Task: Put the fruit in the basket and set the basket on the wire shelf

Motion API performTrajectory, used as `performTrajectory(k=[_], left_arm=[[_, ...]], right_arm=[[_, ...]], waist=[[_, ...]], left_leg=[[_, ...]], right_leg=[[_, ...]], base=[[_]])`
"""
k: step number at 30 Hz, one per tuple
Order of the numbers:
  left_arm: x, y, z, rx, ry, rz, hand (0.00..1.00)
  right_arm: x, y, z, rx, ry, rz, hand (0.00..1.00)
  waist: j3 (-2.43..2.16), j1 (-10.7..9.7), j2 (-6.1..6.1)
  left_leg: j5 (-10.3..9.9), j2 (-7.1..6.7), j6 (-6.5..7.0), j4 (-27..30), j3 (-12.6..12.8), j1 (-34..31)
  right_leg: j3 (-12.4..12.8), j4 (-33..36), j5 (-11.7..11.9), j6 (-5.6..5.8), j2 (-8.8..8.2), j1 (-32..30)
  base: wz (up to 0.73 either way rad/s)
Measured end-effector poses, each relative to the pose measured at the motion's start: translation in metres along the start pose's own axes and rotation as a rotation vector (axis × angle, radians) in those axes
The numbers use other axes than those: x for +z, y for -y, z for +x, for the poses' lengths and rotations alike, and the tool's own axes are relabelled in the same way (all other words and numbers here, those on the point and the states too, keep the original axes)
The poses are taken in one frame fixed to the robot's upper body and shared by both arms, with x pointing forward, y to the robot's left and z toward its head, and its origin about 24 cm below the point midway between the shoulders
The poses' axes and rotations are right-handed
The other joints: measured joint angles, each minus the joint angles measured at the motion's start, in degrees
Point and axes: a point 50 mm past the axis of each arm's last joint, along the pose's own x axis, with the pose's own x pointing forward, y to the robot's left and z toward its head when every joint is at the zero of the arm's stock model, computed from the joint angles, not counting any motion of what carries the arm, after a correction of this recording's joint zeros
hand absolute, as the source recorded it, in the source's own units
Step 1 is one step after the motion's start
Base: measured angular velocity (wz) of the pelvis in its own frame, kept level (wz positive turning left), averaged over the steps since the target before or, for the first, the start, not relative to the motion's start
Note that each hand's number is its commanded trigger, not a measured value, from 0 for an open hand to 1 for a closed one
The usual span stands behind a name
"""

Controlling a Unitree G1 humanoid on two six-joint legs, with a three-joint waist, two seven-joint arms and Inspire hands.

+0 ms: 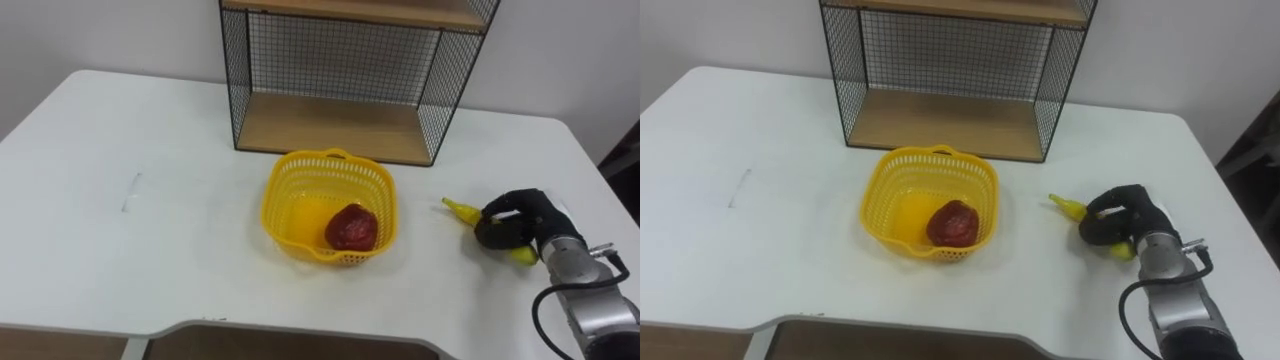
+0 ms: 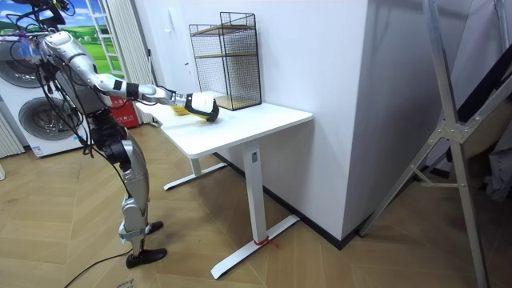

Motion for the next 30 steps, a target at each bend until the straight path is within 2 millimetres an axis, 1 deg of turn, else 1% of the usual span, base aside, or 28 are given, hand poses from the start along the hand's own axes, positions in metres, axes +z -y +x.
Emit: performTrajectory(k=[13,15,17,19,22,23,25,26,27,28,30], left_arm=[[0.003,-0.001,0.0,0.001,0.015,0.001,0.0],[0.004,0.0,0.0,0.0,0.018,0.002,0.0],[0.005,-0.001,0.0,0.001,0.022,0.002,0.0],[0.008,-0.001,0.0,0.002,0.034,0.003,0.0],[0.013,-0.002,0.0,0.004,0.062,0.004,0.0],[0.013,-0.002,0.0,0.004,0.064,0.004,0.0],[0.015,-0.002,0.0,0.006,0.073,0.007,0.0],[0.015,-0.002,0.0,0.006,0.073,0.007,0.0],[0.016,-0.002,0.0,0.005,0.074,0.009,0.0],[0.016,-0.001,0.0,0.003,0.073,0.014,0.0],[0.014,0.001,0.0,0.0,0.069,0.013,0.0]], right_arm=[[0.002,-0.002,0.0,0.025,0.007,0.0,1.0],[0.002,-0.002,0.0,0.024,0.01,0.01,1.0],[0.003,-0.002,0.0,0.026,0.014,0.022,1.0],[0.003,-0.005,0.0,0.032,0.016,0.071,1.0],[0.005,-0.007,0.0,0.044,0.022,0.162,1.0],[0.006,-0.008,0.0,0.048,0.025,0.19,1.0],[0.012,-0.015,-0.002,0.074,0.054,0.302,1.0],[0.014,-0.017,-0.003,0.081,0.066,0.322,1.0],[0.018,-0.019,-0.004,0.093,0.086,0.358,1.0],[0.021,-0.02,-0.006,0.105,0.104,0.396,1.0],[0.023,-0.023,-0.008,0.122,0.117,0.449,1.0]], waist=[[-0.02,0.0,-0.22],[-0.12,-0.1,-0.3],[-0.22,-0.1,-0.66],[-0.17,0.0,-0.7],[-0.23,-0.1,-0.79],[-0.17,-0.2,-0.69],[-0.24,-0.2,-0.6],[-0.26,-0.2,-0.56],[-0.05,-0.2,-0.14],[0.01,-0.3,0.1],[-0.03,-0.1,0.5]], left_leg=[[0.0,-0.29,0.04,0.8,-0.1,-0.2],[0.0,-0.29,0.05,0.7,0.1,-0.3],[0.0,-0.29,0.06,0.7,0.1,-0.4],[0.0,-0.18,0.06,0.7,0.4,-0.6],[0.0,0.02,0.05,0.7,0.5,-0.9],[0.0,0.04,0.04,0.7,0.5,-1.0],[0.0,0.08,0.01,0.7,0.6,-1.4],[0.0,0.1,0.01,0.7,0.6,-1.6],[0.0,0.1,0.01,0.9,0.5,-1.9],[0.0,0.07,0.01,0.9,0.5,-1.9],[0.0,0.04,0.01,0.9,0.4,-1.9]], right_leg=[[0.2,-0.1,-0.5,-0.02,-0.21,0.0],[0.7,0.0,-0.5,-0.02,-0.18,-0.6],[0.7,0.0,-0.5,-0.02,-0.18,-0.7],[0.9,0.1,-0.4,-0.06,-0.16,-0.7],[0.9,0.2,-0.4,-0.09,-0.15,-0.9],[0.8,0.1,-0.4,-0.09,-0.15,-0.9],[0.8,0.1,-0.3,-0.16,-0.02,-1.4],[0.7,0.1,-0.3,-0.19,0.01,-1.6],[0.7,0.1,-0.3,-0.22,0.02,-1.7],[0.8,0.1,-0.3,-0.2,0.02,-1.7],[0.8,0.0,-0.3,-0.17,0.0,-1.6]], base=[[0.0],[-0.06],[-0.05],[-0.06],[-0.01],[0.0],[0.0],[0.04],[0.05],[0.05],[0.0]])
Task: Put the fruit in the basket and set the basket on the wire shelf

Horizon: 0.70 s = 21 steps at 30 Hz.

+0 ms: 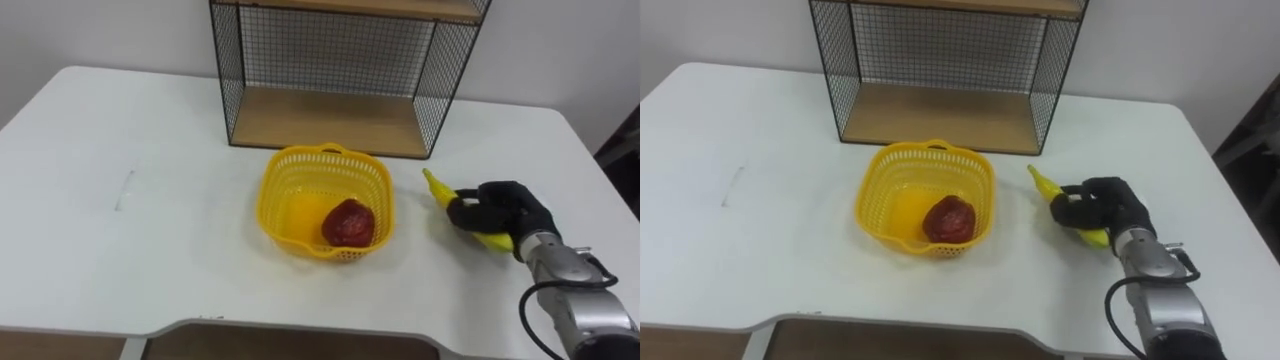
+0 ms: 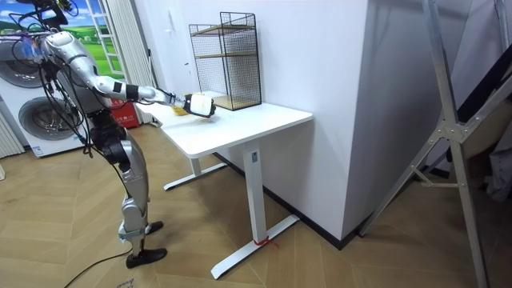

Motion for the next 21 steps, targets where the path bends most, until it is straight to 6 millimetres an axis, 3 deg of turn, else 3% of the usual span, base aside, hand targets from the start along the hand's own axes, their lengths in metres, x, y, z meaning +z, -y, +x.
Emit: performTrajectory(k=[4,7,13,21], left_arm=[[-0.007,0.008,0.0,-0.016,-0.024,-0.009,0.0],[-0.009,0.014,-0.001,-0.028,-0.033,-0.016,0.0],[-0.009,0.017,-0.001,-0.036,-0.031,-0.019,0.0],[-0.001,0.014,-0.001,-0.01,0.004,-0.014,0.0]], right_arm=[[-0.004,-0.007,-0.001,0.023,-0.007,0.117,1.0],[-0.006,-0.012,-0.001,0.025,-0.008,0.216,1.0],[-0.001,-0.023,-0.006,0.074,0.03,0.486,1.0],[0.003,-0.025,-0.006,0.084,0.04,0.666,1.0]], waist=[[-0.25,-0.2,1.14],[-0.2,-0.5,1.47],[0.01,-1.5,1.11],[0.16,-1.8,1.0]], left_leg=[[0.0,-0.03,0.01,-0.1,0.0,0.1],[0.0,0.08,-0.01,-0.1,-0.1,0.3],[0.0,0.04,0.0,-0.1,0.5,0.8],[-0.1,0.03,0.09,-0.1,0.8,0.9]], right_leg=[[0.0,0.0,0.0,0.0,-0.01,0.0],[0.0,0.0,0.0,0.0,0.04,0.2],[0.6,0.0,0.0,0.01,0.03,0.6],[1.3,-0.8,0.2,0.16,0.22,0.8]], base=[[0.0],[0.0],[-0.03],[-0.03]])
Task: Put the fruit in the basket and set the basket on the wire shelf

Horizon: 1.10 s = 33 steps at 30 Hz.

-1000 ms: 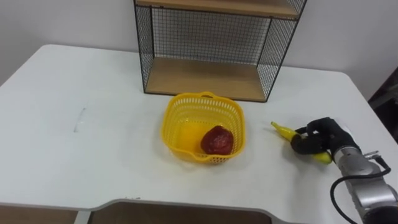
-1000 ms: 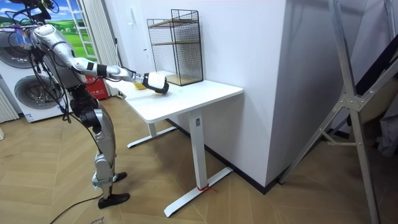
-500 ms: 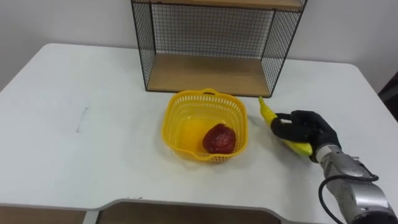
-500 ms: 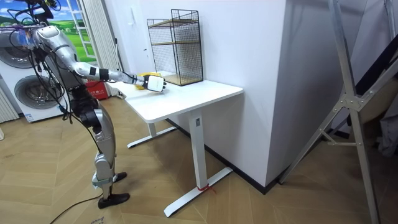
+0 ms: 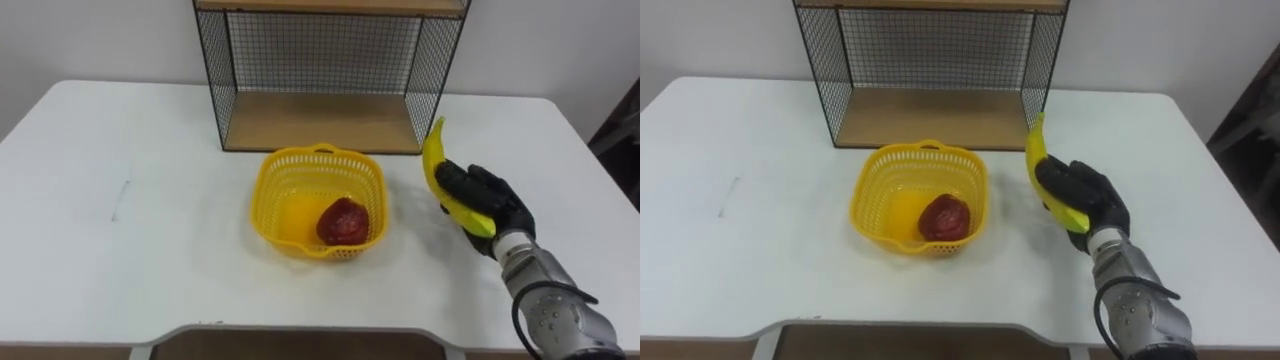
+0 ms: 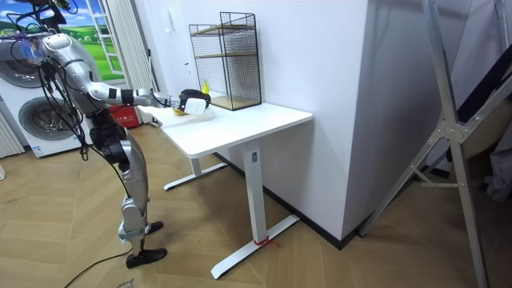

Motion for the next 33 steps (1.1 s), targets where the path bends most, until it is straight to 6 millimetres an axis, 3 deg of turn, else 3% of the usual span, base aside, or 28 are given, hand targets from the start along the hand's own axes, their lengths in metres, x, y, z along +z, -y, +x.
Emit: performTrajectory(k=[8,11,20,28,33], left_arm=[[-0.003,0.002,0.0,0.003,-0.008,0.013,0.0],[-0.005,0.002,0.0,0.001,-0.011,0.013,0.0],[-0.009,0.005,-0.001,-0.005,-0.02,0.011,0.0],[-0.008,0.005,-0.001,-0.007,-0.021,0.014,0.0],[0.003,0.007,0.001,-0.017,0.009,0.047,0.0]], right_arm=[[0.006,-0.007,0.0,0.004,0.026,0.011,1.0],[0.014,-0.015,-0.001,0.037,0.065,0.0,1.0],[0.038,-0.042,-0.006,0.116,0.198,-0.236,1.0],[0.048,-0.061,-0.011,0.185,0.272,-0.439,1.0],[0.046,-0.076,-0.009,0.259,0.271,-0.528,1.0]], waist=[[-0.1,0.5,0.51],[0.06,0.4,0.75],[-0.08,0.4,0.5],[-0.39,1.8,-0.59],[0.15,2.0,-0.88]], left_leg=[[0.0,0.03,-0.01,-1.3,0.5,0.9],[0.0,0.05,-0.01,-1.3,0.6,0.9],[0.0,0.05,-0.02,-1.3,0.2,0.8],[0.0,0.08,-0.02,-1.4,0.5,0.7],[0.0,0.1,-0.02,-1.1,0.4,0.6]], right_leg=[[0.2,-0.2,0.0,0.02,0.02,0.3],[0.3,-0.1,0.0,0.02,0.02,0.3],[-0.5,0.0,0.0,0.02,-0.08,0.2],[0.0,0.1,0.0,0.02,-0.08,0.0],[0.0,0.3,0.1,0.01,-0.08,0.1]], base=[[-0.01],[0.0],[0.0],[-0.01],[0.01]])
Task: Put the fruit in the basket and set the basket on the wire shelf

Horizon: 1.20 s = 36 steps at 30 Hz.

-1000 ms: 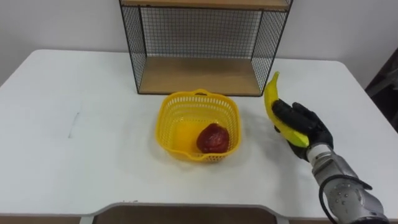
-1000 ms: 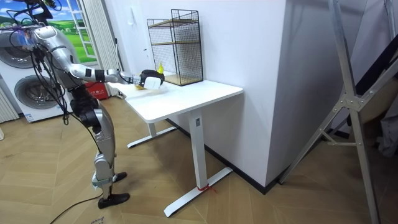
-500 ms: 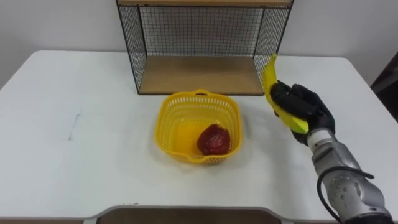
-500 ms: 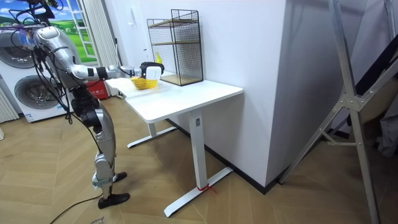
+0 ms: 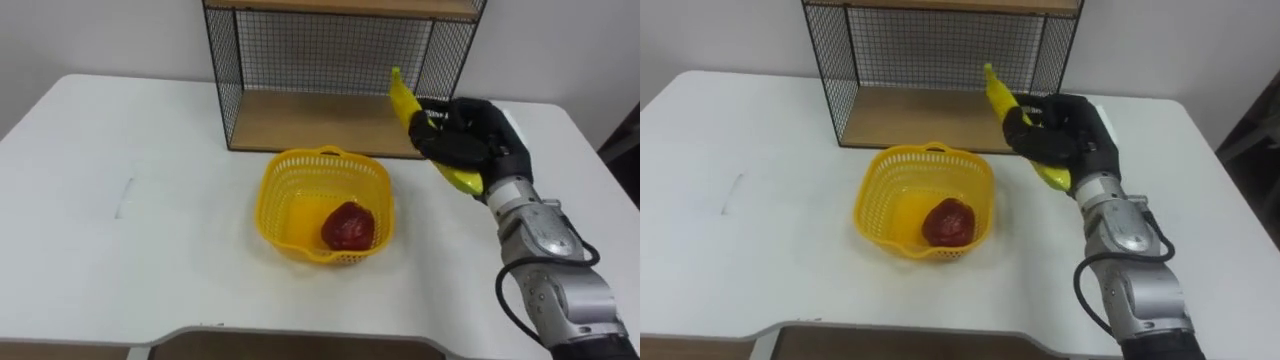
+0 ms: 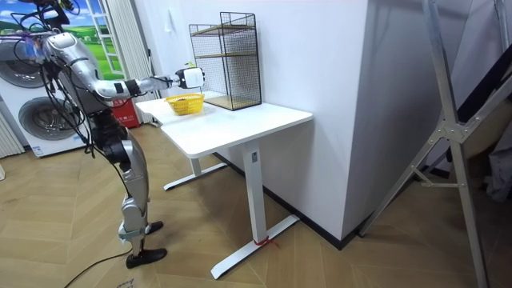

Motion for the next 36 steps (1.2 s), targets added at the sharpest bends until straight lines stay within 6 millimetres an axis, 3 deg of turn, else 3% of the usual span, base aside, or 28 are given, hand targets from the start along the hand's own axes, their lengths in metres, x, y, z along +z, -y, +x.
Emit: performTrajectory(k=[2,10,14,21,22,23,24,36], left_arm=[[0.004,0.0,0.0,-0.002,0.011,0.005,0.0],[0.003,0.0,0.0,-0.008,0.007,0.008,0.0],[0.004,0.0,0.001,-0.008,0.007,0.006,0.0],[0.004,0.0,0.001,-0.009,0.004,0.005,0.0],[0.003,0.0,0.001,-0.01,0.003,0.005,0.0],[0.003,0.0,0.001,-0.01,0.002,0.005,0.0],[0.003,0.0,0.001,-0.01,0.001,0.006,0.0],[0.009,-0.001,0.001,-0.007,0.012,0.016,0.0]], right_arm=[[0.0,-0.001,0.0,0.011,-0.002,-0.03,1.0],[-0.001,-0.016,0.003,0.098,-0.012,-0.224,1.0],[-0.001,-0.021,0.004,0.143,-0.015,-0.239,1.0],[-0.002,-0.026,0.004,0.174,-0.018,-0.238,1.0],[-0.002,-0.026,0.004,0.174,-0.018,-0.241,0.8],[-0.003,-0.026,0.004,0.174,-0.018,-0.241,0.34],[-0.003,-0.026,0.004,0.174,-0.018,-0.241,0.0],[-0.007,-0.036,0.004,0.212,-0.031,-0.248,0.0]], waist=[[0.15,0.3,0.0],[-0.03,2.0,-0.43],[0.07,3.2,-0.54],[0.16,3.4,-0.63],[0.18,3.4,-0.59],[0.19,3.4,-0.58],[0.23,3.4,-0.51],[0.57,3.4,0.3]], left_leg=[[0.0,0.0,0.0,0.2,-0.2,-0.1],[0.1,-0.03,0.02,0.1,-0.4,-0.8],[0.1,-0.04,0.01,0.2,-0.5,-0.8],[0.1,-0.11,0.01,0.3,-1.2,-1.1],[0.1,-0.11,0.01,0.3,-1.2,-1.1],[0.1,-0.12,0.01,0.3,-1.2,-1.1],[0.1,-0.12,0.01,0.3,-1.2,-1.1],[0.1,-0.13,0.0,0.2,-1.2,-1.1]], right_leg=[[-0.2,0.5,0.0,0.01,-0.05,-0.2],[-0.7,0.6,0.0,0.01,-0.12,-0.9],[-0.8,0.6,0.0,0.01,-0.12,-0.9],[-1.4,0.6,0.0,0.01,-0.13,-0.8],[-1.4,0.6,0.0,0.02,-0.13,-0.8],[-1.4,0.6,0.0,0.02,-0.13,-0.8],[-1.4,0.6,0.0,0.01,-0.12,-0.8],[-1.3,0.5,0.0,0.01,-0.08,-0.8]], base=[[0.06],[0.01],[0.01],[0.04],[0.0],[0.0],[0.0],[0.0]])
